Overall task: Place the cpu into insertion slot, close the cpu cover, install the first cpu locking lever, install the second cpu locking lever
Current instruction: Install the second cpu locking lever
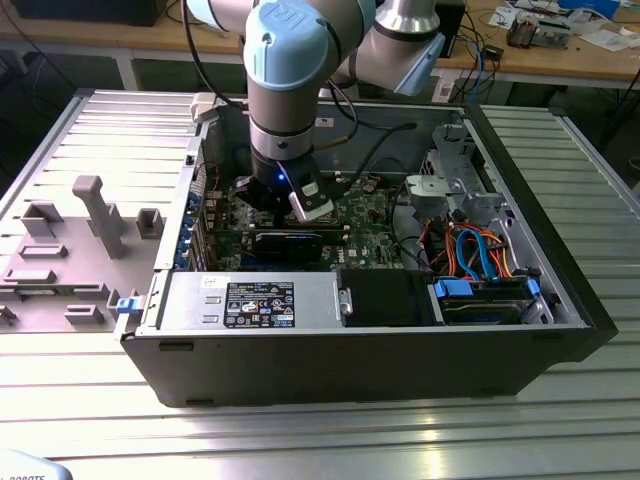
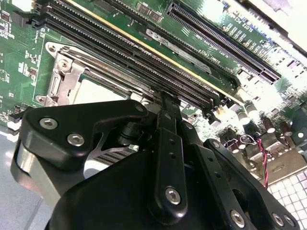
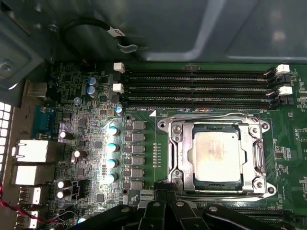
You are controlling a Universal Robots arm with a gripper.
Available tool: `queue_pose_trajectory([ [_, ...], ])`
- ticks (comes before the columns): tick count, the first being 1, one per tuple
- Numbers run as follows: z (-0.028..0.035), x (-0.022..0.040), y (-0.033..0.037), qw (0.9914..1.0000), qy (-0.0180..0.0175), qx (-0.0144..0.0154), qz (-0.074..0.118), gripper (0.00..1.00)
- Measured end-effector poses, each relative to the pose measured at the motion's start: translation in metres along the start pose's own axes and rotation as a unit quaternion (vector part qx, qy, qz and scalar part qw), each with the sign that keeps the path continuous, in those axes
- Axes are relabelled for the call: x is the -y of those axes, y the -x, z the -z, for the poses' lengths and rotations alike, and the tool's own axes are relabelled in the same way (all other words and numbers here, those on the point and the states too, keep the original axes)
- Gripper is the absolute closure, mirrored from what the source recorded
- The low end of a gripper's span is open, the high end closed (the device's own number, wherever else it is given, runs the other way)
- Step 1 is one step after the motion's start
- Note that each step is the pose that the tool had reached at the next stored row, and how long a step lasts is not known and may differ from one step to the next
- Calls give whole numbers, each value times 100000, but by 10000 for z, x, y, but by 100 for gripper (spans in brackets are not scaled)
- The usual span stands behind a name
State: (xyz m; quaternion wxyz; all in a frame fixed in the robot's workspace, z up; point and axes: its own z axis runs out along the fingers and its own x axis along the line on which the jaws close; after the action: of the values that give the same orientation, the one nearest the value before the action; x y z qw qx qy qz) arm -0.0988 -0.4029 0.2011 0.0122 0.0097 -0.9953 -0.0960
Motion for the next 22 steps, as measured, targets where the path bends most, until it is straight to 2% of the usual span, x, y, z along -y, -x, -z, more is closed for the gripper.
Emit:
queue_pose_trajectory([
  [18, -23, -37, -18, 100000, -89, 70, 5, 89],
  [22, -3, -46, -26, 100000, -67, 83, 13, 89],
])
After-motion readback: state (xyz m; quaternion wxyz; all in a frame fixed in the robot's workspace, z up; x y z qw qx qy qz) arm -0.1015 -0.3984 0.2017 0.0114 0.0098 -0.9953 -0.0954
